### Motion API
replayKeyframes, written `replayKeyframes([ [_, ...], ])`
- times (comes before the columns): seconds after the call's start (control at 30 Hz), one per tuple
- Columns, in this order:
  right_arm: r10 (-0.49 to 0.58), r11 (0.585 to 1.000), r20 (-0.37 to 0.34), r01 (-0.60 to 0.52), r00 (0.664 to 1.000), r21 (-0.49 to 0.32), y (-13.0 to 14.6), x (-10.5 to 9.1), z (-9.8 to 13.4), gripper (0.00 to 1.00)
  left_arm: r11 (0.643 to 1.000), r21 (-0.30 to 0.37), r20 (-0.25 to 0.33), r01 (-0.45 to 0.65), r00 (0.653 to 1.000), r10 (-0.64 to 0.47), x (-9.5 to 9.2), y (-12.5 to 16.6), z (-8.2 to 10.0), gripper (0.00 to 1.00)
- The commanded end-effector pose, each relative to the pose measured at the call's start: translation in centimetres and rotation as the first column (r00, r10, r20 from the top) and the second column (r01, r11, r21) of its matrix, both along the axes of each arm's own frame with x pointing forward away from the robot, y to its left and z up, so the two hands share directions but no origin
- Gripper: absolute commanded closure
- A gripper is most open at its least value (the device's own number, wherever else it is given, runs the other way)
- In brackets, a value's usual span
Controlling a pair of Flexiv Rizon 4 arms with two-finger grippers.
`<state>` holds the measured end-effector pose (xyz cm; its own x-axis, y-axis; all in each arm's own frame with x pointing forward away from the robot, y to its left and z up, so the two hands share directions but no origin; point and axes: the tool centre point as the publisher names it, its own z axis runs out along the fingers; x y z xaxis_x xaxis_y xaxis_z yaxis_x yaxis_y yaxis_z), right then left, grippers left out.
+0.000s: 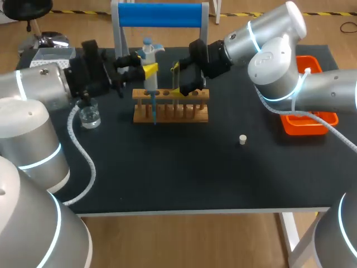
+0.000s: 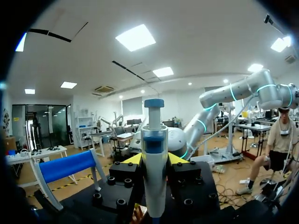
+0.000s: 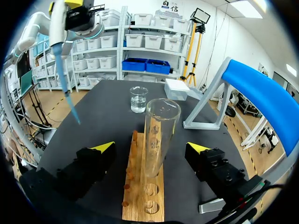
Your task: Invert the test tube, pick up the pipette, mount the tip to pipette, aspirate from beaker and dispense into the tube, eject the tip, return the pipette, and cap with the stopper.
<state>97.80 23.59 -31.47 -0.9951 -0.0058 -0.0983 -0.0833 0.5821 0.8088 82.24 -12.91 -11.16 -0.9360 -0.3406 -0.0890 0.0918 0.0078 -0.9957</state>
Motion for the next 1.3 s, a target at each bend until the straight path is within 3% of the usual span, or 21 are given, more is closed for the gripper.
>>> replayKeyframes([
  [0.03, 0.002, 1.0, -0.002, -0.002, 1.0, -0.002, 0.0, 0.1, 0.0, 0.0, 1.0, 0.007, -0.006, 0.029, 1.0, -0.029, 0.9, -1.8, -0.5, 1.0],
  [0.53, 0.002, 1.0, -0.002, -0.002, 1.0, -0.002, 0.0, 0.1, 0.0, 0.0, 0.99, 0.06, -0.001, 0.128, 0.992, -0.128, 0.1, -5.9, -0.4, 1.0],
  [1.3, 0.002, 1.0, -0.002, -0.002, 1.0, -0.002, 0.0, 0.1, 0.0, 0.0, 0.99, 0.076, -0.004, 0.119, 0.993, -0.119, -0.1, -6.0, -0.4, 1.0],
])
